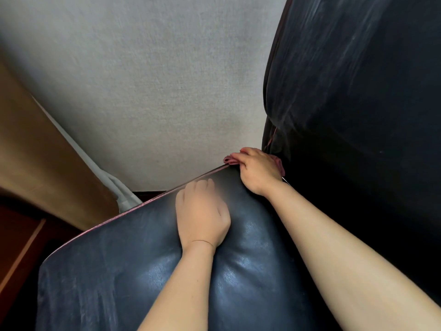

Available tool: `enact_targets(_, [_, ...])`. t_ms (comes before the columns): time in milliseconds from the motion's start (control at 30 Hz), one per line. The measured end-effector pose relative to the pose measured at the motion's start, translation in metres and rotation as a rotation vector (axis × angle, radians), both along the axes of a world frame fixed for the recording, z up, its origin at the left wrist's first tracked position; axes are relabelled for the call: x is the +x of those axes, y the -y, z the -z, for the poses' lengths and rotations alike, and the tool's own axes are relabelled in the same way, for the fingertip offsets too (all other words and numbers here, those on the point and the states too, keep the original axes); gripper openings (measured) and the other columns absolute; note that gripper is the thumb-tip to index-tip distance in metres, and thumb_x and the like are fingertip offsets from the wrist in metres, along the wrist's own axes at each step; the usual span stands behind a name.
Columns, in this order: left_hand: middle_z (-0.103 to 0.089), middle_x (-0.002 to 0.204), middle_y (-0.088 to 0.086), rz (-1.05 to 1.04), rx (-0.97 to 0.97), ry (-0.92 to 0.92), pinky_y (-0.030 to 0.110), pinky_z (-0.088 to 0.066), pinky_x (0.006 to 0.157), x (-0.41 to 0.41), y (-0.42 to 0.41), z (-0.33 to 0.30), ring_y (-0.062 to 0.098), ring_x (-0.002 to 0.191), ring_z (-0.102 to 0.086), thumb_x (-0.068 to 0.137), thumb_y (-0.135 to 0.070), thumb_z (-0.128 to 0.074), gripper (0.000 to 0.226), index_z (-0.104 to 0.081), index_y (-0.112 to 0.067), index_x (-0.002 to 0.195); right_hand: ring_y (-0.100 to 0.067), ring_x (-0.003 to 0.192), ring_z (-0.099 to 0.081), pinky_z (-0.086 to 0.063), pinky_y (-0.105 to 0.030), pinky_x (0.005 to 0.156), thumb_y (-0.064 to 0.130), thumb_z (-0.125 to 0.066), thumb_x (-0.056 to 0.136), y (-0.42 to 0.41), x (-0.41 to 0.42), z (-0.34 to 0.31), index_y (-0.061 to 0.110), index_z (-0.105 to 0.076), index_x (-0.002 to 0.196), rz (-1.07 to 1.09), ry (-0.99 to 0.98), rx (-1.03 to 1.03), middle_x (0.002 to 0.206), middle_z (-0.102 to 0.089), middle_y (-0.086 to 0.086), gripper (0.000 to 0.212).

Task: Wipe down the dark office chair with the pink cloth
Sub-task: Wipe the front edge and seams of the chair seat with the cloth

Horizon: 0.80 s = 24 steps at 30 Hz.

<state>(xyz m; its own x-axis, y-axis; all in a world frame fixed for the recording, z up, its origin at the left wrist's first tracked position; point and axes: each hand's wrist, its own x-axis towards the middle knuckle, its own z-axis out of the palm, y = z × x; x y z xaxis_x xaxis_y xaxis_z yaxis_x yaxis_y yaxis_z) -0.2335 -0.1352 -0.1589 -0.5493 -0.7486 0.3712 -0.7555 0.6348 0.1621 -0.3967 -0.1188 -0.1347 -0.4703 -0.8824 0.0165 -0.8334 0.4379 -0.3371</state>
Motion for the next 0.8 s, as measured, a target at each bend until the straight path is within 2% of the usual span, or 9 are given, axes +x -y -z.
enact_targets(67, [-0.065,0.097,0.005,0.007,0.004,-0.003,0.036,-0.034,0.088,0.0,0.0,0.0,0.027,0.094,-0.057,0.08,-0.028,-0.039,0.047,-0.069,-0.006,0.109,-0.018,0.132,-0.033,-0.025,-0.03,0.108,0.017,-0.037,0.095,-0.005,0.007,-0.001,0.031,-0.05,0.133,0.015,0.019,-0.024,0.142,-0.042,0.004,0.042])
enact_targets(233, [-0.065,0.097,0.005,0.016,0.011,0.006,0.036,-0.034,0.087,0.0,0.001,0.0,0.027,0.093,-0.058,0.08,-0.027,-0.039,0.046,-0.069,-0.005,0.107,-0.017,0.137,-0.027,-0.013,-0.03,0.113,0.02,-0.039,0.096,-0.033,0.035,0.004,0.031,-0.048,0.135,-0.055,-0.082,-0.097,0.147,-0.037,0.005,0.042])
enact_targets(367, [-0.065,0.096,0.005,0.017,-0.006,-0.007,0.036,-0.033,0.087,-0.001,0.002,0.002,0.026,0.093,-0.058,0.08,-0.027,-0.038,0.046,-0.069,-0.006,0.107,-0.019,0.131,-0.038,-0.024,-0.025,0.109,0.007,-0.039,0.093,-0.006,0.005,-0.003,0.025,-0.058,0.128,-0.098,0.117,-0.08,0.139,-0.049,0.002,0.044])
enact_targets(500, [-0.066,0.093,0.006,0.023,0.011,0.005,0.035,-0.033,0.086,0.0,0.0,-0.001,0.027,0.089,-0.059,0.08,-0.027,-0.038,0.046,-0.07,-0.005,0.105,-0.021,0.126,-0.042,-0.031,-0.031,0.106,0.013,-0.039,0.091,0.013,0.004,0.003,0.027,-0.056,0.129,-0.044,-0.007,-0.011,0.135,-0.052,0.004,0.044])
enact_targets(667, [-0.067,0.09,0.006,0.075,0.125,0.0,0.034,-0.034,0.083,0.008,0.003,-0.015,0.03,0.083,-0.061,0.077,-0.028,-0.037,0.047,-0.072,-0.006,0.098,-0.016,0.136,-0.029,-0.017,-0.028,0.112,0.012,-0.039,0.092,-0.029,0.04,-0.006,0.031,-0.049,0.134,-0.112,0.0,-0.081,0.146,-0.04,0.007,0.047])
enact_targets(733, [-0.069,0.099,0.006,0.16,0.208,0.0,0.034,-0.042,0.087,0.02,0.013,-0.021,0.029,0.091,-0.063,0.079,-0.032,-0.034,0.052,-0.072,-0.006,0.103,-0.014,0.14,-0.022,-0.011,-0.027,0.114,0.014,-0.036,0.096,-0.042,0.046,-0.006,0.032,-0.043,0.139,-0.166,-0.02,-0.04,0.151,-0.032,0.009,0.047])
enact_targets(800, [-0.066,0.118,0.007,0.306,0.241,0.077,0.034,-0.041,0.098,0.041,0.025,-0.023,0.027,0.11,-0.06,0.083,-0.037,-0.03,0.058,-0.067,-0.006,0.116,-0.015,0.14,-0.022,-0.013,-0.028,0.114,0.015,-0.035,0.097,-0.035,0.04,-0.008,0.033,-0.042,0.139,-0.193,-0.012,0.003,0.151,-0.032,0.007,0.046])
